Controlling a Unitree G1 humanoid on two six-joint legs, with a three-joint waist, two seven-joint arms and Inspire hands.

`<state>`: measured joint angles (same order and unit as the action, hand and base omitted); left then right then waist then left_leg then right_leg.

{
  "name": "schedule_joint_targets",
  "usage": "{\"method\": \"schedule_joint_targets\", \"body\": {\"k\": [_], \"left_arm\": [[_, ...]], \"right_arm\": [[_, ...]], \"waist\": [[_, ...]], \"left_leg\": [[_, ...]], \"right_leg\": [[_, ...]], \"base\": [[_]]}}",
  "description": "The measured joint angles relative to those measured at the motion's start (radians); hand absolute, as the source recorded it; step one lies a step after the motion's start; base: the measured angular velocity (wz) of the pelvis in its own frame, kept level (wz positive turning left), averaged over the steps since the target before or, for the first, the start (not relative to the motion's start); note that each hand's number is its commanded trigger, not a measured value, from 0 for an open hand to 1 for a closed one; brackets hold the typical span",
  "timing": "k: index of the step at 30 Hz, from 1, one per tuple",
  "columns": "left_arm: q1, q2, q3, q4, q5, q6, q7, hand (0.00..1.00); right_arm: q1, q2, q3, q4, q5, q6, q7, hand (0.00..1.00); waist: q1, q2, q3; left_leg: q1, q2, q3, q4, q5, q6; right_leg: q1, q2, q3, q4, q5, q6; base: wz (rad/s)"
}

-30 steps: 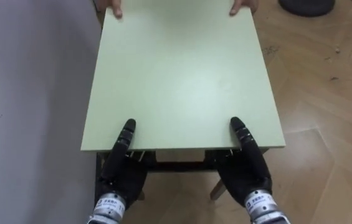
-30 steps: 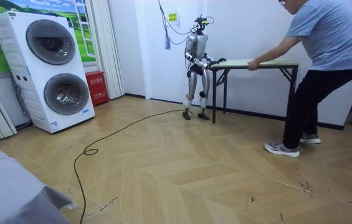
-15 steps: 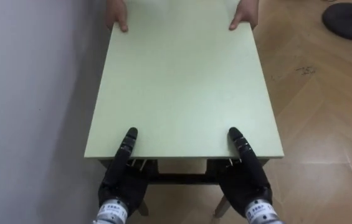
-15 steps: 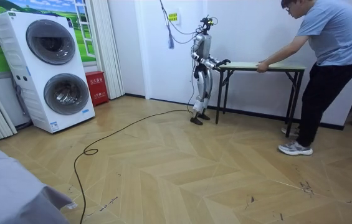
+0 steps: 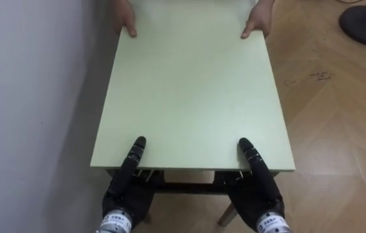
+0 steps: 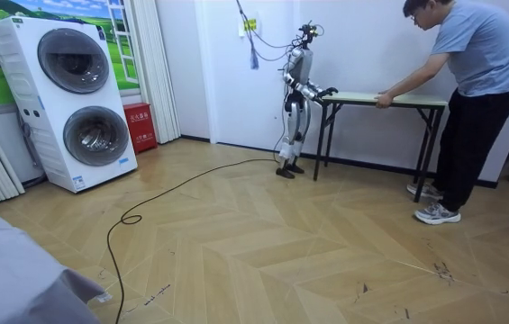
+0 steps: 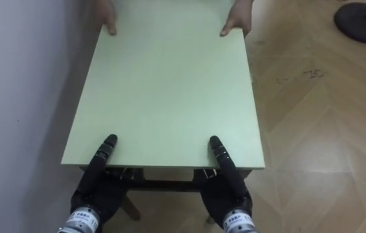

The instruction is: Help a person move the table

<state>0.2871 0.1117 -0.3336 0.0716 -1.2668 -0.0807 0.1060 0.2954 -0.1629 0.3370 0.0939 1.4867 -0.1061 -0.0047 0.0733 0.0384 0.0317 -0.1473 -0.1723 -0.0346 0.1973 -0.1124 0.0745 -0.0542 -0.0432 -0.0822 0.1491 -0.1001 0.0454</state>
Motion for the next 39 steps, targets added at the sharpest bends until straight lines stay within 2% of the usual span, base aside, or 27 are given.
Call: {"method": "schedule_joint_targets", "body": {"k": [8,10,11,12,13,14,16,17,18,22,23,24,25,26,27,29,33,34,35,37,39], "left_arm": [[0.000,0.005,-0.006,0.000,0.005,0.008,0.000,1.00],[0.000,0.008,-0.009,0.001,0.005,0.010,0.000,1.00],[0.000,0.008,-0.008,0.002,0.005,0.012,0.000,1.00],[-0.002,0.014,-0.008,-0.005,0.005,0.009,-0.004,1.00],[-0.006,0.017,-0.009,-0.011,0.005,0.007,-0.008,1.00],[-0.012,0.017,-0.011,-0.022,0.009,0.004,-0.011,1.00],[-0.010,0.020,-0.024,-0.022,0.009,0.005,-0.002,1.00],[-0.010,0.019,-0.024,-0.022,0.009,0.007,0.001,1.00],[-0.010,0.019,-0.024,-0.022,0.009,0.008,0.001,1.00],[-0.009,0.017,-0.024,-0.022,0.009,0.008,0.001,0.98],[-0.008,0.019,-0.023,-0.022,0.009,0.009,0.001,0.64],[-0.008,0.019,-0.024,-0.022,0.009,0.009,0.001,0.47],[-0.008,0.019,-0.024,-0.021,0.009,0.009,0.001,0.23],[-0.006,0.019,-0.023,-0.021,0.011,0.009,0.000,0.00],[-0.004,0.020,-0.023,-0.021,0.012,0.009,-0.001,0.00],[-0.003,0.023,-0.024,-0.015,0.031,0.012,-0.001,0.00],[-0.006,0.043,-0.022,0.001,0.204,0.028,-0.024,0.00],[-0.009,0.045,-0.021,0.004,0.222,0.032,-0.024,0.00],[-0.009,0.049,-0.019,0.012,0.248,0.034,-0.035,0.00],[-0.012,0.056,-0.017,0.034,0.279,0.038,-0.062,0.00],[-0.012,0.058,-0.006,0.047,0.304,0.049,-0.079,0.00]], "right_arm": [[0.005,-0.010,-0.003,0.002,-0.002,0.000,-0.004,1.00],[0.005,-0.010,-0.004,0.006,-0.002,0.000,-0.004,1.00],[0.004,-0.010,-0.005,0.009,-0.003,0.000,-0.004,1.00],[-0.001,-0.002,-0.007,0.007,-0.008,-0.001,-0.003,1.00],[-0.001,0.002,-0.007,0.003,-0.007,-0.006,-0.002,1.00],[-0.001,0.007,-0.008,-0.007,-0.002,-0.016,0.000,1.00],[0.005,0.008,-0.008,-0.003,-0.002,-0.015,-0.006,1.00],[0.006,0.009,-0.007,-0.003,-0.002,-0.015,-0.006,1.00],[0.005,0.009,-0.008,-0.003,-0.003,-0.018,-0.006,1.00],[0.005,0.012,-0.005,-0.003,-0.003,-0.028,-0.003,1.00],[0.005,0.014,-0.005,-0.003,-0.003,-0.028,-0.002,0.94],[0.006,0.014,-0.005,-0.002,-0.003,-0.028,-0.002,0.65],[0.006,0.015,-0.005,-0.001,-0.003,-0.028,-0.002,0.49],[0.008,0.016,-0.005,0.000,-0.003,-0.028,0.002,0.00],[0.012,0.016,-0.005,0.000,-0.003,-0.028,0.007,0.00],[0.020,0.015,-0.003,0.003,-0.004,-0.027,0.010,0.00],[0.021,-0.011,0.018,0.031,-0.087,-0.013,0.066,0.00],[0.019,-0.014,0.021,0.031,-0.099,-0.012,0.071,0.00],[0.019,-0.022,0.022,0.035,-0.117,-0.012,0.073,0.00],[0.019,-0.033,0.025,0.044,-0.129,-0.003,0.094,0.00],[0.019,-0.037,0.023,0.051,-0.147,-0.001,0.109,0.00]], "waist": [[0.008,0.003,0.0020],[0.009,0.003,0.0028],[0.008,-0.003,0.0067],[-0.011,-0.010,0.0140],[-0.019,-0.008,0.0128],[-0.026,-0.006,0.0137],[-0.017,-0.008,0.0128],[-0.013,-0.008,0.0129],[-0.014,-0.009,0.0126],[-0.015,-0.011,0.0116],[-0.015,-0.011,0.0115],[-0.015,-0.011,0.0115],[-0.015,-0.011,0.0115],[-0.015,-0.012,0.0107],[-0.014,-0.013,0.0105],[-0.013,-0.013,0.0101],[-0.015,-0.014,0.0085],[-0.016,-0.014,0.0066],[-0.016,-0.016,-0.0017],[-0.014,-0.026,-0.0098],[-0.016,-0.027,-0.0104]], "left_leg": [[0.000,0.001,0.010,-0.006,0.000,0.000],[0.001,0.000,0.011,-0.013,0.001,-0.029],[-0.003,0.001,0.020,-0.016,0.002,-0.108],[-0.063,0.069,0.141,0.125,-0.081,0.017],[-0.101,0.099,0.157,0.204,-0.151,0.007],[-0.130,0.110,0.168,0.268,-0.189,0.013],[-0.086,0.104,0.177,0.215,-0.166,0.016],[-0.058,0.098,0.185,0.167,-0.142,0.014],[-0.036,0.087,0.187,0.130,-0.120,0.028],[-0.003,0.076,0.191,0.099,-0.109,0.039],[0.006,0.076,0.193,0.093,-0.109,0.039],[0.014,0.076,0.195,0.087,-0.109,0.039],[0.018,0.076,0.195,0.084,-0.109,0.039],[0.021,0.076,0.197,0.081,-0.109,0.039],[0.022,0.076,0.198,0.075,-0.103,0.051],[0.027,0.076,0.198,0.069,-0.101,0.053],[0.051,0.076,0.199,0.067,-0.101,0.054],[0.055,0.077,0.199,0.066,-0.101,0.054],[0.058,0.077,0.200,0.060,-0.101,0.054],[0.067,0.078,0.212,0.055,-0.101,0.054],[0.076,0.079,0.214,0.055,-0.101,0.053]], "right_leg": [[0.008,0.023,0.000,-0.015,0.005,-0.010],[0.006,0.033,0.000,-0.017,0.009,-0.022],[0.001,0.017,-0.006,-0.016,0.023,-0.040],[-0.007,-0.001,0.017,0.001,0.003,-0.006],[-0.021,0.005,0.040,0.029,-0.035,0.018],[-0.045,0.018,0.047,0.089,-0.089,0.028],[-0.049,0.015,0.048,0.100,-0.085,0.021],[-0.048,0.013,0.049,0.090,-0.073,0.013],[-0.042,0.010,0.051,0.081,-0.066,0.012],[-0.019,0.010,0.052,0.052,-0.039,0.012],[-0.013,0.010,0.052,0.049,-0.039,0.012],[-0.007,0.010,0.052,0.044,-0.038,0.012],[0.000,0.010,0.052,0.037,-0.038,0.013],[0.004,0.010,0.053,0.032,-0.038,0.013],[0.003,0.010,0.053,0.031,-0.038,0.013],[0.007,0.011,0.054,0.027,-0.039,0.015],[0.038,0.012,0.052,0.017,-0.044,0.016],[0.042,0.012,0.052,0.017,-0.045,0.015],[0.043,0.012,0.051,0.017,-0.048,0.012],[0.049,0.012,0.052,0.017,-0.056,0.008],[0.058,0.013,0.052,0.017,-0.057,0.007]], "base": [[-0.04],[0.00],[0.11],[0.27],[0.43],[0.20],[-0.10],[-0.12],[-0.09],[-0.02],[0.00],[0.00],[0.00],[0.03],[0.04],[0.03],[-0.09],[0.00],[0.00],[-0.02],[-0.05]]}}
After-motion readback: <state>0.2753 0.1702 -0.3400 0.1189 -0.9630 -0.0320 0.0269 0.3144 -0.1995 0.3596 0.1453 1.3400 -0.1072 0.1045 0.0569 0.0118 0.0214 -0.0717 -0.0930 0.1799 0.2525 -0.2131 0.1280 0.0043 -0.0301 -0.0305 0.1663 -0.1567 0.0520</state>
